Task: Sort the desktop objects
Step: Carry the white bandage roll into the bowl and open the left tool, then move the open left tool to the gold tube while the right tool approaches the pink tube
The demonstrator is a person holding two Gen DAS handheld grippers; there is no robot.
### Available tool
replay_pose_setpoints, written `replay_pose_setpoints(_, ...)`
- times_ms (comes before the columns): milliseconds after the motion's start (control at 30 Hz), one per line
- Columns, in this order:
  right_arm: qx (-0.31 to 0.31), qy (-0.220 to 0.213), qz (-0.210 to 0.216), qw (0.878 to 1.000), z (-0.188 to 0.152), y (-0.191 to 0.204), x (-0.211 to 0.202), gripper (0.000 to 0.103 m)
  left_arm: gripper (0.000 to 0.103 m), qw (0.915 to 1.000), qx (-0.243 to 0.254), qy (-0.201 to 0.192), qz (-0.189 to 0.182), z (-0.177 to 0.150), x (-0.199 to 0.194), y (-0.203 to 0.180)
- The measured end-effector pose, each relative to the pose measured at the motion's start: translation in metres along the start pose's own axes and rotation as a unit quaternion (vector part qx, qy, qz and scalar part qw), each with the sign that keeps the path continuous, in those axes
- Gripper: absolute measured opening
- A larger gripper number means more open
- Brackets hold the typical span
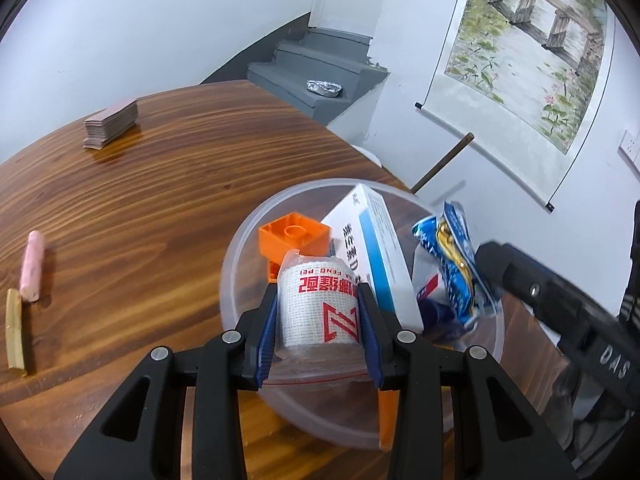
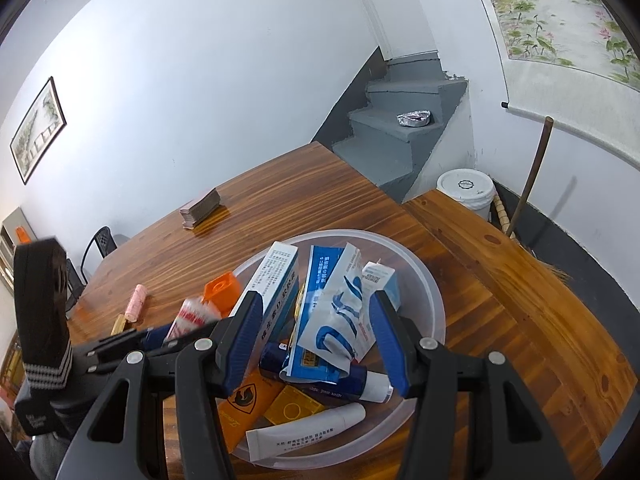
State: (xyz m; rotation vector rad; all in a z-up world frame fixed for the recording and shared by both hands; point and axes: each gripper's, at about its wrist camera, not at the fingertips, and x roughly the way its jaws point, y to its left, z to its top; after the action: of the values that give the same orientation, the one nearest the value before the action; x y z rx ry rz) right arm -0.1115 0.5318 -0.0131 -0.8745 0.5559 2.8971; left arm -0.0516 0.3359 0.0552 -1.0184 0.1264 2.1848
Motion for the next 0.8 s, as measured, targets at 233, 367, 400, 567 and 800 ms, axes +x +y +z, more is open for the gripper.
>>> replay_pose_setpoints(233,-0.006,-0.005,-0.010,1.000,-0.002,0.002,0.001,0.060,0.047,0.9984,-0.029,-0.001,-0.048,0.000,0.003,0.007)
replay_pose_setpoints(367,-0.009,-0.009,-0.015,1.000,-0.002,0.003,0.002,0.060,0.056,0.9985,-0.029,-0.012,-0.044,0.001,-0.007,0.009)
replay_pose_setpoints(400,-0.010,-0.010,-0.017,1.000,-0.003,0.003,0.002,0.060,0.056,0.9984,-0.030,-0.017,-0.044,0.001,-0.012,0.010)
replay_pose_setpoints(567,-0.014,-0.015,-0.024,1.000,-0.004,0.004,0.003,0.060,0.056,0.9985,-0.032,-0.034,-0.028,-0.001,-0.031,0.018)
replay_pose_setpoints(800,-0.034,-0.023,-0.042,0.998,-0.009,0.010,0.007,0.060,0.056,0.9975,-0.055,-0.041,0.015,-0.015,-0.050,0.057)
